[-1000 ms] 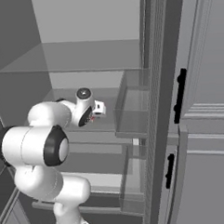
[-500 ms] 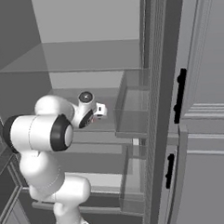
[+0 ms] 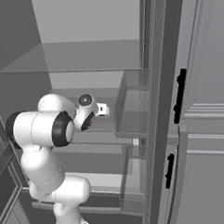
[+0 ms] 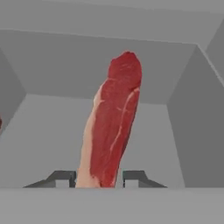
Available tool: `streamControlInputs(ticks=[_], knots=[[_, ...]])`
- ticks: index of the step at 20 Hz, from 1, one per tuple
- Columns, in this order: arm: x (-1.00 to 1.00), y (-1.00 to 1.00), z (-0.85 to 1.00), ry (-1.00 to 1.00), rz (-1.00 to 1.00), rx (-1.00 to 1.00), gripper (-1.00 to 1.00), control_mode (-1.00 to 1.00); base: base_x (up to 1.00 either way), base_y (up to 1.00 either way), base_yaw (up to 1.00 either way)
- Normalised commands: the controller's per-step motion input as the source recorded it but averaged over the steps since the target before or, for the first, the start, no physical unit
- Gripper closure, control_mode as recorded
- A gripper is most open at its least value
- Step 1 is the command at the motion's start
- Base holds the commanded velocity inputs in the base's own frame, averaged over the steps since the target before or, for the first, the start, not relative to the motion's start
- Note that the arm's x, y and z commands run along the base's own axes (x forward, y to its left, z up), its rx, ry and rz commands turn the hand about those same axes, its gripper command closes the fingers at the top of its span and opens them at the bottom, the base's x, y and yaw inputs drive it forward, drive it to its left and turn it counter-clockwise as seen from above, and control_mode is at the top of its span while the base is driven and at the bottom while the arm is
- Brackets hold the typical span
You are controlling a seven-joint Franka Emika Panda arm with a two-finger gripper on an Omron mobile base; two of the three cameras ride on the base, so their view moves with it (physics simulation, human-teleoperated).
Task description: Place one carrot and one steak in each tupperware on the nearby counter, to pack two identical lunches.
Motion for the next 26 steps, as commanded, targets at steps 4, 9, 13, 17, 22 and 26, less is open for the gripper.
streamControlInputs(ticks=[4,9,13,17,22,26], knots=[[-0.03,0.07,-0.7,-0.08,0.0,-0.23,1.0,-1.0,0.0,0.0,0.0],[-0.67,-0.21,-0.11,-0.03,0.08,-0.07,1.0,-1.0,0.0,0.0,0.0],[-0.91,-0.43,0.0,0.0,0.05,0.11,1.0,-1.0,0.0,0.0,0.0],[-1.0,-0.54,0.25,-0.01,0.06,0.24,1.0,-1.0,0.0,0.0,0.0],[-1.0,-0.14,0.59,-0.09,0.25,-0.06,1.0,-1.0,0.0,0.0,0.0],[-1.0,0.01,0.84,-0.09,0.34,-0.35,1.0,-1.0,0.0,0.0,0.0]])
